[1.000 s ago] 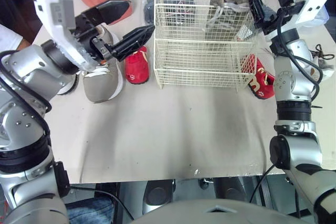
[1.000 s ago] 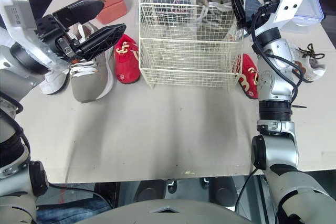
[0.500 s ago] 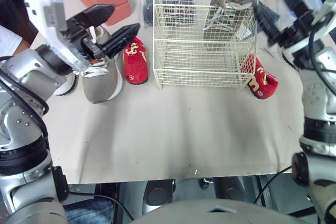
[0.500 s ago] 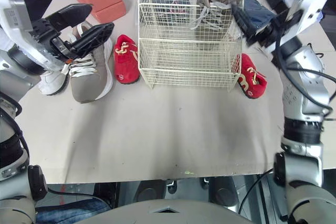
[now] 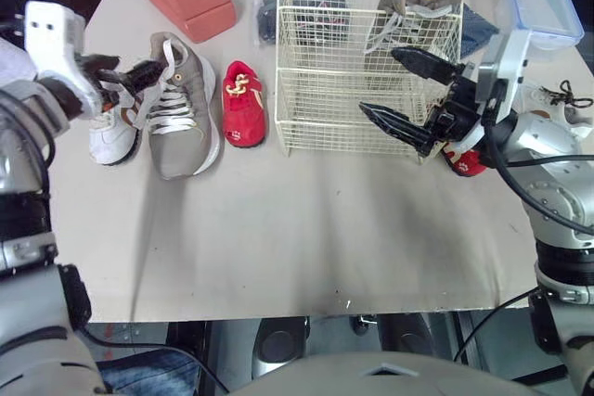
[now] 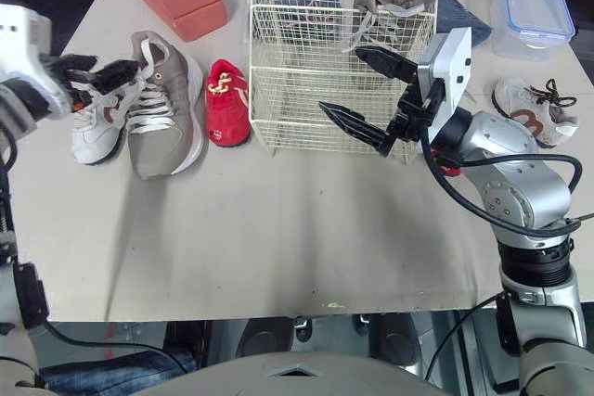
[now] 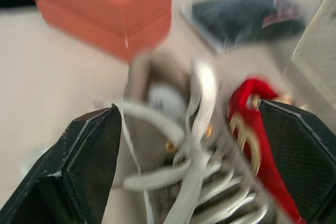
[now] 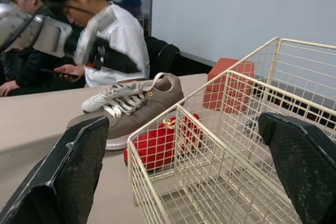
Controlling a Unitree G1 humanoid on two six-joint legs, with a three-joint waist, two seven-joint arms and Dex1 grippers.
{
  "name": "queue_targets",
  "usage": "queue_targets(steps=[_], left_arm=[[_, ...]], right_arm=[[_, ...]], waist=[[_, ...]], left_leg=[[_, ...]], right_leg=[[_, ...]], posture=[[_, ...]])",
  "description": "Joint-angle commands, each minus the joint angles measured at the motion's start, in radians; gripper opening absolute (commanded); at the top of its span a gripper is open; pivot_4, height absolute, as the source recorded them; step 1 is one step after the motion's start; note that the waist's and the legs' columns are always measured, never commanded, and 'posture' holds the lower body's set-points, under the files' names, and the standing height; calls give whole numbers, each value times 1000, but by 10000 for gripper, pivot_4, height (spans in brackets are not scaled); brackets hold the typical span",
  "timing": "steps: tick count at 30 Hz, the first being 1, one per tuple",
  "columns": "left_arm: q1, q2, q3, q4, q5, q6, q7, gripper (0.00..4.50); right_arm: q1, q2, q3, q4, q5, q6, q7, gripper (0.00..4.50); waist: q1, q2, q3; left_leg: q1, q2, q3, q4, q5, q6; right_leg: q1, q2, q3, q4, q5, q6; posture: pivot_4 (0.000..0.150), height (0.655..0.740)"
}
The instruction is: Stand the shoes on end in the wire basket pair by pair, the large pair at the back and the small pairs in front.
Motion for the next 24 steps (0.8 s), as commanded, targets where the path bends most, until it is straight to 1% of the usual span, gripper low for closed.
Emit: queue_targets(steps=[1,3,5,9,12,17,24], left_arm=[[-106,53,-55,133,64,5,-122,45000],[-152,65,-96,219,101,1,-188,45000],[-196,75,-144,335,167,-35,-231,45000],[-315,73,-240,511,257,-42,-388,45000],[-423,56,-295,639,337,-59,-455,45000],[-544,15,-357,793,454,-120,-493,45000],[-640,-53,-362,907,554,-168,-476,45000]], right_arm=[[-9,9,-9,-29,-16,-23,-3,44774],[-3,13,-11,-36,-20,-22,-5,44774],[7,19,-9,-43,-26,-25,-8,44774],[11,31,-8,-38,-40,-35,-8,44774],[20,40,-5,-29,-52,-49,-3,44774],[27,56,5,-26,-67,-57,6,44774],[21,72,6,-22,-77,-64,8,44774]], waist=[[-2,-1,0],[-4,-1,0],[-5,-1,0],[-4,-1,0],[-1,-6,0],[-1,-6,0],[-4,-7,1]], left_leg=[[0,-1,1,0,0,0],[0,0,2,0,0,0],[0,1,2,0,0,0],[0,0,5,0,0,0],[-2,0,4,0,0,0],[-3,-1,3,1,0,0],[-5,0,3,1,0,0]], right_leg=[[0,0,-1,0,0,0],[-1,0,-2,0,0,0],[-2,0,-1,0,0,0],[-2,1,-3,1,0,0],[-3,1,-4,1,0,0],[-3,0,-5,0,0,0],[-5,0,-5,1,0,0]], posture=[[1500,6860],[1500,6860],[1500,6860],[1500,6860],[1500,6860],[1500,6860],[1500,6860]])
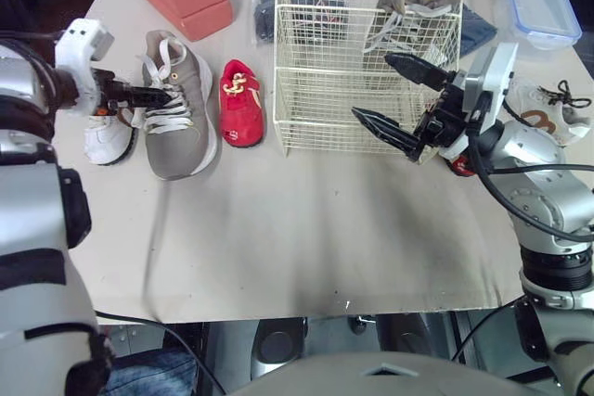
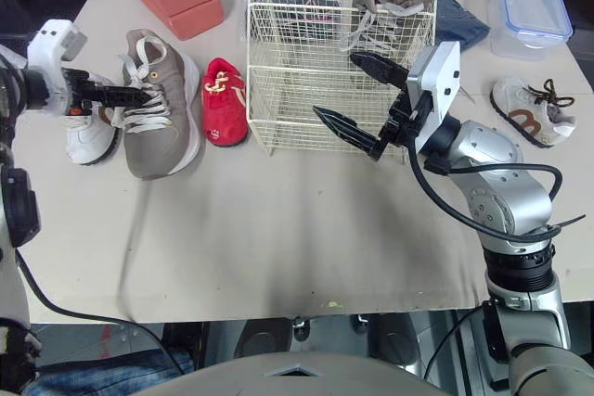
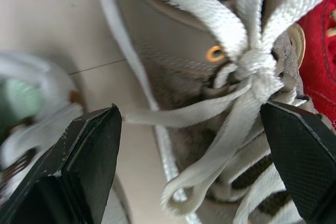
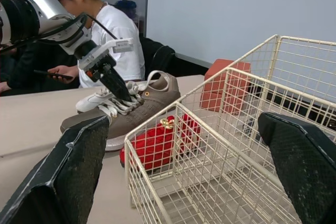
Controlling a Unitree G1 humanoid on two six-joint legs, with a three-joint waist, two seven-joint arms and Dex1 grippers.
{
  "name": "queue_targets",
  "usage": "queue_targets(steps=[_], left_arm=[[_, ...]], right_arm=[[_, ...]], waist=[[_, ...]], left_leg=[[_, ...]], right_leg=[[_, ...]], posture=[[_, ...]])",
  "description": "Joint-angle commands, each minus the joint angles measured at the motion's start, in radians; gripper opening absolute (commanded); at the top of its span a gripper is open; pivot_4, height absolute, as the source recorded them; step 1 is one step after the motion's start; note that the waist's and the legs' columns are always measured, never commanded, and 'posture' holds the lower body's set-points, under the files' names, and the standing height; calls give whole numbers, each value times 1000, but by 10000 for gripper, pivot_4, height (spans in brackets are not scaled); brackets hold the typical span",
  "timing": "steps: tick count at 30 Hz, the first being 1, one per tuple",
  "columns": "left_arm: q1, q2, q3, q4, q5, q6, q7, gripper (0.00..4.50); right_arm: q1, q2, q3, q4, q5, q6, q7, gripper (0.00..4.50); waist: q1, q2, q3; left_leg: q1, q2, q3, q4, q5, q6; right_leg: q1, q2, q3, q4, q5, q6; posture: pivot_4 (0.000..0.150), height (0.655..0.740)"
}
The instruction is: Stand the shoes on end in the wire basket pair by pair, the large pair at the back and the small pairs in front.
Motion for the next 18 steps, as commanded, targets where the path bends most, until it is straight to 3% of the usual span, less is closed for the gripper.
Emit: queue_targets(steps=[1,7,8,10,17,18], left_arm=[[-50,-10,4,29,49,-32,14,45000],[-56,-46,35,63,81,-38,66,45000],[-56,-48,40,66,82,-34,71,40969],[-55,-50,52,71,81,-25,83,37001],[-42,-47,89,79,87,-18,128,9084],[-41,-47,92,80,88,-16,130,6791]], right_arm=[[-10,6,-7,-23,-1,-21,3,44774],[-12,12,-12,-24,-13,-26,-4,44774],[-12,13,-13,-25,-15,-27,-5,45000],[-10,13,-15,-28,-17,-27,-4,45000],[-4,12,-18,-31,-19,-27,-3,45000],[-4,11,-19,-31,-18,-27,-2,45000]], waist=[[-1,0,0],[-1,0,0],[-1,0,0],[0,0,0],[-1,0,0],[-1,0,0]], left_leg=[[0,0,0,0,0,0],[-3,0,0,1,0,0],[-4,1,0,1,0,0],[-4,0,0,1,0,0],[-5,0,-1,2,0,0],[-5,0,-1,2,0,0]], right_leg=[[0,0,0,0,0,0],[-4,0,0,2,0,0],[-4,0,0,2,0,0],[-4,0,0,2,0,0],[-4,-1,-1,2,0,0],[-4,-1,-1,2,0,0]], posture=[[1500,6860],[1500,6860],[1500,6860],[1500,6860],[1500,6860],[1500,6860]])
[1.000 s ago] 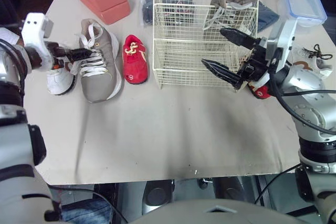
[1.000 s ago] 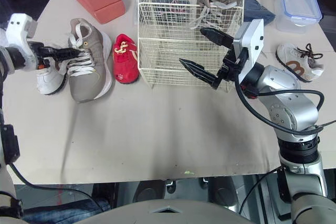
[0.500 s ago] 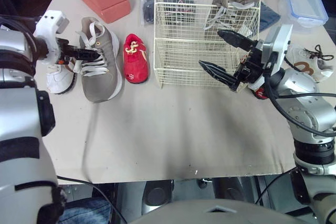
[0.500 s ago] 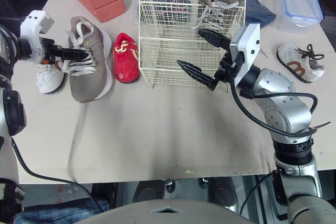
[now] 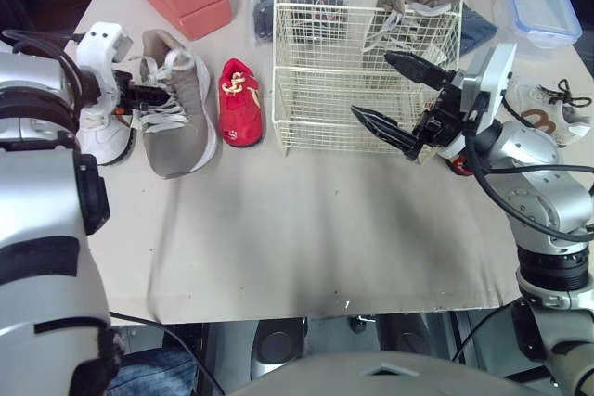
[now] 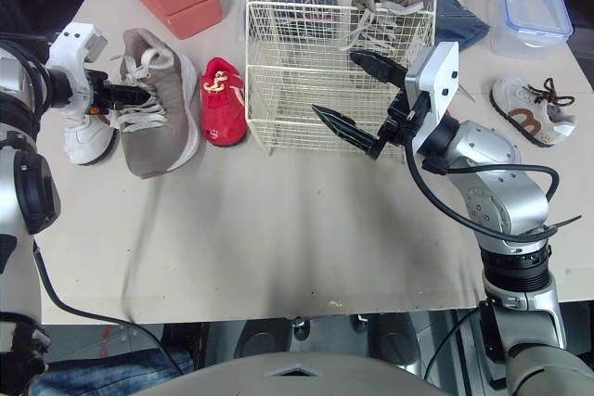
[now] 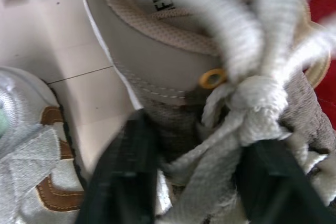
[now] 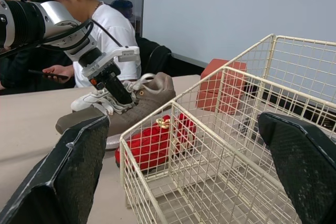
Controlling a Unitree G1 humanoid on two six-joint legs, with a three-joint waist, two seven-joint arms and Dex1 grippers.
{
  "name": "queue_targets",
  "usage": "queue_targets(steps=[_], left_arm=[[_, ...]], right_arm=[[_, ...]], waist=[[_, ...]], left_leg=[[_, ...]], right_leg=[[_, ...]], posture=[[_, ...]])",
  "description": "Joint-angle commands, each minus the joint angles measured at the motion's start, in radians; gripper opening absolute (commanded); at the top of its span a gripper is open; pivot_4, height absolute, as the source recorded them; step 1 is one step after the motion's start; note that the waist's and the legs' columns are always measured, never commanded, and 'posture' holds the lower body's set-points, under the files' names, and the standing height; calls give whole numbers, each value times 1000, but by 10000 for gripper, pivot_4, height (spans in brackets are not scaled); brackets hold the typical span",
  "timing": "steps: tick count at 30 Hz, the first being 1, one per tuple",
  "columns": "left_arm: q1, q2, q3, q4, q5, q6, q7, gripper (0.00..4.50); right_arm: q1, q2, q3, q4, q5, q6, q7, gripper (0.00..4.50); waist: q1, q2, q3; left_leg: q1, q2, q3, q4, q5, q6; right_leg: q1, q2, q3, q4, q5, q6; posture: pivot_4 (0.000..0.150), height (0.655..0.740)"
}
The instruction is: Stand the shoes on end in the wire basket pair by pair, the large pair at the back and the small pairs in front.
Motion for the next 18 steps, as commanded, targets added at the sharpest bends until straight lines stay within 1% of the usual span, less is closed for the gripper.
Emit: queue_targets(steps=[1,7,9,11,14,18], left_arm=[[-10,16,26,1,8,11,11,5846],[-6,20,73,-5,-9,5,28,5829],[-27,29,135,-9,-54,10,72,5827],[-43,44,174,-17,-74,2,87,5819],[-47,78,199,-30,-83,14,58,5819],[-45,119,213,-48,-92,33,20,5819]], right_arm=[[-3,-4,-19,-31,5,-21,2,45000],[-3,-3,-21,-31,19,-16,12,45000],[-3,-2,-23,-33,27,-15,16,45000],[-2,-3,-26,-38,36,-12,20,45000],[0,-6,-34,-50,71,-5,41,45000],[9,-25,-31,-58,102,13,69,45000]], waist=[[0,0,0],[0,0,0],[-1,0,0],[-1,0,0],[-1,-2,0],[-6,-2,0]], left_leg=[[0,0,0,0,0,0],[0,0,0,0,0,0],[0,0,0,0,0,0],[-1,0,-1,1,0,0],[-7,0,-2,4,0,0],[-7,-1,-1,4,0,0]], right_leg=[[0,0,0,0,0,0],[0,0,0,0,0,0],[0,0,0,0,0,0],[0,0,-1,0,0,0],[-4,-1,-2,2,0,0],[-6,-1,-2,4,0,0]], posture=[[1500,6860],[1500,6860],[1500,6860],[1500,6860],[1500,6860],[1500,6860]])
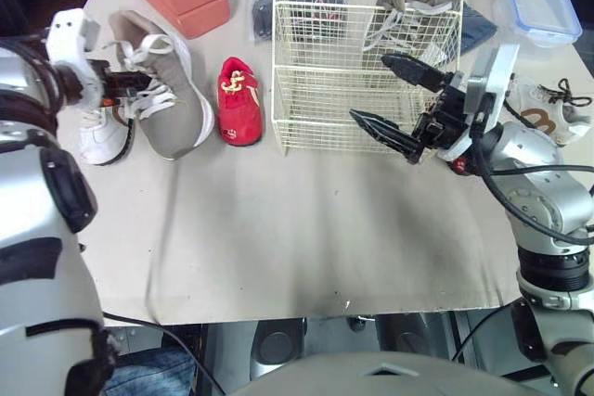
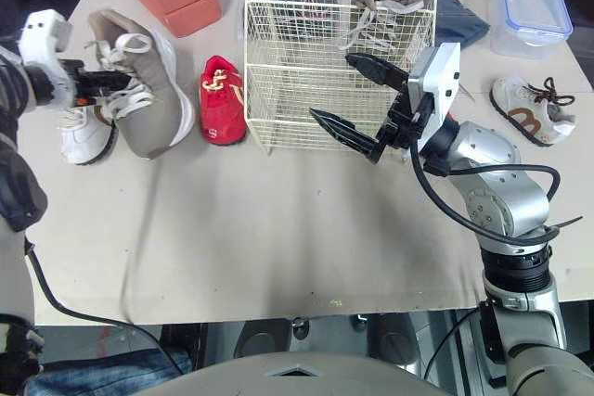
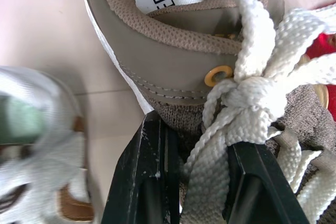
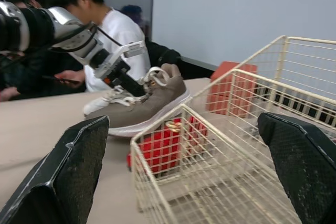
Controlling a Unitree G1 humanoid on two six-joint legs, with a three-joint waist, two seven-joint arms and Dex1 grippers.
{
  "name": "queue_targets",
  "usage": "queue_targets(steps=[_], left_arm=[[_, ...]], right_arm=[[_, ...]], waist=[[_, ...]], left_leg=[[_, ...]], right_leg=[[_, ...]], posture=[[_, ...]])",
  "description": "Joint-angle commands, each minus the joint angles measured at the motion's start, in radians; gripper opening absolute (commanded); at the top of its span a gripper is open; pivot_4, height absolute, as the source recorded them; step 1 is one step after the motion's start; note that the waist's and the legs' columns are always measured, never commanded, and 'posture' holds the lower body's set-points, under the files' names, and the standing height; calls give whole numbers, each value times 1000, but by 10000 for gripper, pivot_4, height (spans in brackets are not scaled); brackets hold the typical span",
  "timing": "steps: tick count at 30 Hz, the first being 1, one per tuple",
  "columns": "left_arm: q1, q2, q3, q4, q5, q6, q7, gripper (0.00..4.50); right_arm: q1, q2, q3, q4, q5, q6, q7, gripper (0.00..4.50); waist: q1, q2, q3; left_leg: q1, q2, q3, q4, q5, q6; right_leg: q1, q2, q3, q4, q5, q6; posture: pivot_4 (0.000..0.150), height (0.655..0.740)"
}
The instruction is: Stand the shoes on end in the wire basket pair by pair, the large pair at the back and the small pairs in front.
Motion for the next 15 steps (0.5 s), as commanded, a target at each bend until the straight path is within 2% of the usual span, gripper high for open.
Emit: queue_targets(steps=[1,7,9,11,15], left_arm=[[-42,60,34,-63,-27,0,-34,5819],[-35,94,28,-179,-31,-69,-49,5819],[-2,96,25,-277,-37,-99,-62,5819],[7,82,69,-366,-83,-48,-39,5819],[93,33,189,-648,-168,-104,87,5819]], right_arm=[[3,-21,-25,-51,39,2,26,45000],[-21,-37,-40,-17,46,-9,40,45000],[-27,-43,-50,-6,47,-12,45,45000],[-33,-48,-58,0,48,-13,47,45000],[-54,-47,-82,-2,51,-11,14,45000]], waist=[[-4,0,0],[-5,-2,1],[-6,-3,1],[-5,-3,1],[-6,-3,1]], left_leg=[[0,0,0,0,0,0],[0,1,-1,7,0,0],[0,1,-1,8,0,0],[0,1,-2,9,0,0],[-1,1,-5,10,0,0]], right_leg=[[0,0,0,1,0,0],[0,-2,0,8,0,0],[0,-2,0,9,0,0],[0,-2,0,9,0,0],[0,-5,3,10,0,0]], posture=[[1500,6860],[1500,6860],[1500,6860],[1500,6860],[1500,6860]])
